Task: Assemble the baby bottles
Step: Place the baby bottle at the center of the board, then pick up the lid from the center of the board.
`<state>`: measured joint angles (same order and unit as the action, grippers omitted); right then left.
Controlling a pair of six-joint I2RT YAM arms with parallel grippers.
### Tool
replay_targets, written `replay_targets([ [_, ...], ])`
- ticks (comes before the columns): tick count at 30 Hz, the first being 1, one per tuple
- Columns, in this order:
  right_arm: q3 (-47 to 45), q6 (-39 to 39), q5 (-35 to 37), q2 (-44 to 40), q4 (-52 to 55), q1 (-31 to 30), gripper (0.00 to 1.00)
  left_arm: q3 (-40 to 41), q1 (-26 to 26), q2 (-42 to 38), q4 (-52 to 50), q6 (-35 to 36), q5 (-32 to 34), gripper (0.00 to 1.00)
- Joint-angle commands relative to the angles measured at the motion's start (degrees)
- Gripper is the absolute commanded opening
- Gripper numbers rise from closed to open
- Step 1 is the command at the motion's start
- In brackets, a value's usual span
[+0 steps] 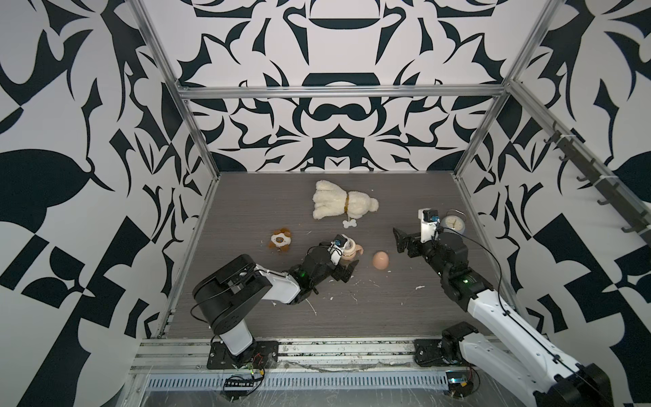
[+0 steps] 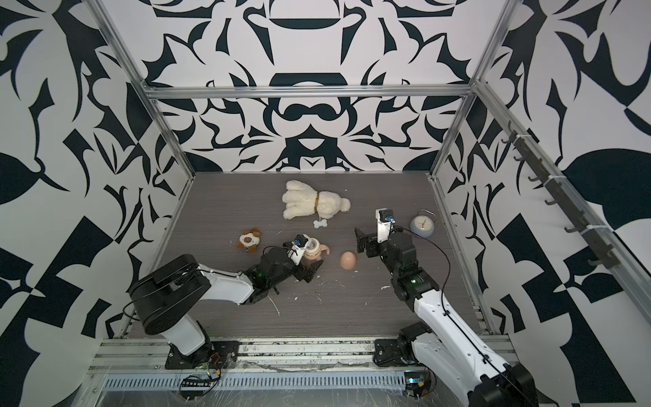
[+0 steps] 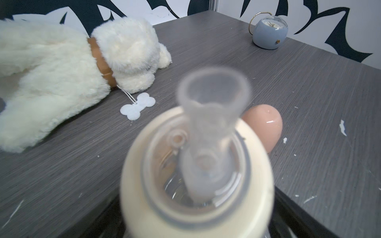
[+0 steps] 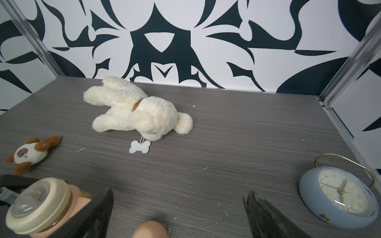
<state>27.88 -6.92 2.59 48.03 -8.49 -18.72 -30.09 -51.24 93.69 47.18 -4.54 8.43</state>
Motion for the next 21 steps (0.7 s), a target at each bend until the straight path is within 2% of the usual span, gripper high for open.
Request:
replay_targets([
  [1, -1.0, -0.3, -0.3, -0.5, -3.0, 1.2, 1.0, 2.6, -1.7, -7.6, -4.7, -1.5, 3.3, 0.99],
  [5, -1.1, -1.5, 1.6, 2.7, -3.2, 4.2, 1.0, 6.6, -2.1, -21.2, -14.8, -5.0, 6.9, 0.99],
  [7, -1.9, -2.2, 3.0, 4.1, -5.3, 5.9, 1.0, 8.0, -2.1, -28.8, -20.6, -7.0, 10.9, 0.99],
  [12, -7.8, 1.4, 10.7, 9.1, -16.9, 7.9, 1.0, 7.7, 0.2, -46.3, -34.8, -13.5, 30.1, 0.99],
  [14, -9.6, 4.8, 10.6, 12.9, -21.3, 8.2, 1.0, 7.2, 6.1, -50.2, -37.3, -14.8, 32.1, 0.99],
  [16, -11.6, 6.6, 9.9, 17.4, -27.5, 8.3, 1.0, 7.0, 15.1, -51.8, -37.6, -15.5, 28.8, 0.99],
  [19, -12.1, 7.8, 9.1, 25.2, -34.8, 8.2, 1.0, 8.1, 27.9, -49.8, -33.7, -15.8, 25.7, 0.99],
  [21, -9.6, 8.7, 7.1, 27.1, -32.5, 8.2, 1.0, 8.1, 35.2, -45.9, -31.7, -15.4, 24.1, 1.0],
])
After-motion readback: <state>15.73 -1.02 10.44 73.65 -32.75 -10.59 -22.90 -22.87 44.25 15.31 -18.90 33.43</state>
